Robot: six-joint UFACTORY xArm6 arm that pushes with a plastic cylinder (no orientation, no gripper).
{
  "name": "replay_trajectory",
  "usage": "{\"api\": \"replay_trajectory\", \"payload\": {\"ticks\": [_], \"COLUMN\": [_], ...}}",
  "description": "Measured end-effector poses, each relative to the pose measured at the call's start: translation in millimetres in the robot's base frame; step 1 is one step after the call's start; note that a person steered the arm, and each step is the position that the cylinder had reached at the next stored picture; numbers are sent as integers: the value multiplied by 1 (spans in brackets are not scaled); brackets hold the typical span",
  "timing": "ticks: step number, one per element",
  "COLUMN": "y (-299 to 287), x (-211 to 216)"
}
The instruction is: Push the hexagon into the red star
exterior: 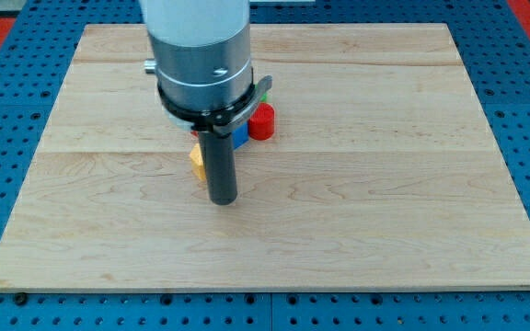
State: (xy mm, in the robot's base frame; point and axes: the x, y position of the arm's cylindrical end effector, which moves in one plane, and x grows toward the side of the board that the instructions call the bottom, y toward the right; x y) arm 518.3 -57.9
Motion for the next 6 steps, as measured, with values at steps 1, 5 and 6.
{"api": "replay_trajectory", "payload": {"ticks": [1,5,6], "y": [-6,-19,-19], "x": [17,-27,-42]}}
